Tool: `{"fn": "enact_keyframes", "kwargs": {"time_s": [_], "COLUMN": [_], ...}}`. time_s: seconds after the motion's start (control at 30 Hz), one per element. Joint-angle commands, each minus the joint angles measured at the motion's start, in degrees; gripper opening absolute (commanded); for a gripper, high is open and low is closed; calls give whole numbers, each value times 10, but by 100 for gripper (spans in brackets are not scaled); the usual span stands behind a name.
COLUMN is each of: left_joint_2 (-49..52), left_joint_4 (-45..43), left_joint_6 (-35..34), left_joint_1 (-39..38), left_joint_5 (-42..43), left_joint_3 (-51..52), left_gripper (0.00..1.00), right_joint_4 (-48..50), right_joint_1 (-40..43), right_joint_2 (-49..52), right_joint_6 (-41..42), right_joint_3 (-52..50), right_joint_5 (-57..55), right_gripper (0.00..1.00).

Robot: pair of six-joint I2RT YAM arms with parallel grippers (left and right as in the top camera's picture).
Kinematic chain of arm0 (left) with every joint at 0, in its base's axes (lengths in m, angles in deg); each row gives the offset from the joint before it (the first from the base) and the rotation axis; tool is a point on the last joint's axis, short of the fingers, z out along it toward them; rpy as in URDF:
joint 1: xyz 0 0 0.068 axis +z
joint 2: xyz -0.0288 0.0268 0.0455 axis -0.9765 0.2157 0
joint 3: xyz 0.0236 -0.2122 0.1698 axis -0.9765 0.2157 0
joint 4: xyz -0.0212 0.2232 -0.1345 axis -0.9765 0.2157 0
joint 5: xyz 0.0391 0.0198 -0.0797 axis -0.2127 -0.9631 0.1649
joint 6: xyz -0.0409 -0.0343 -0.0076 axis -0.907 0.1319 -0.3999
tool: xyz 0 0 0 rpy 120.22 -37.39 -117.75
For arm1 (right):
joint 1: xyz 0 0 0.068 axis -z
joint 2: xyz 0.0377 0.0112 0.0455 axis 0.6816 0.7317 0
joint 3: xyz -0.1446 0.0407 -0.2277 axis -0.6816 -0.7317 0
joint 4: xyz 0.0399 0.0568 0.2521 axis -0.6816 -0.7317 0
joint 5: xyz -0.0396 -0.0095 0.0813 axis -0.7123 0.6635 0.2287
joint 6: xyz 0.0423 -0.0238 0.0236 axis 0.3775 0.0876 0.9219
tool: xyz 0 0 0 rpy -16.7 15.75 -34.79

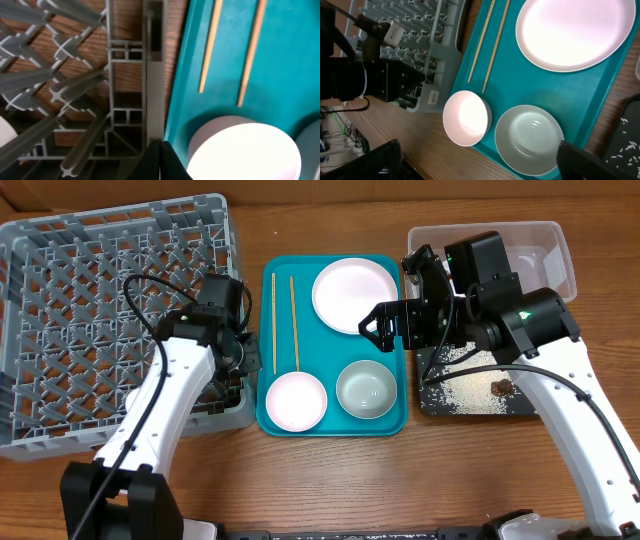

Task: Sort waste into correct bins and load items into the dishwasher

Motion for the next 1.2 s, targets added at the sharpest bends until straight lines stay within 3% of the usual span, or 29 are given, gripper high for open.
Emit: {"fn": "enact_keyframes", "kwargs": {"time_s": [0.0,0.23,0.6,0.97,1.17], "left_joint_2": [14,14,23,21,11], "left_joint_4": [5,-41,5,17,73], "left_joint_6": [-6,-21,-29,-28,-27], "left_joint_1": [-4,-4,-4,-4,-4], "left_joint_5": [-24,94,-23,-2,15], "left_joint_3": [-3,-3,-3,-3,-75], "left_gripper": [4,4,4,4,14], "right_joint_4": [2,4,1,3,4], "right_joint_1": [0,0,0,0,0], "right_joint_2": [-4,-4,-4,-4,-4], "right_joint_6": [0,0,0,0,0], "right_joint_3": [5,5,5,5,5], "right_joint_5": [-2,-2,-2,-2,-2], "right_gripper": [100,100,100,100,100]}}
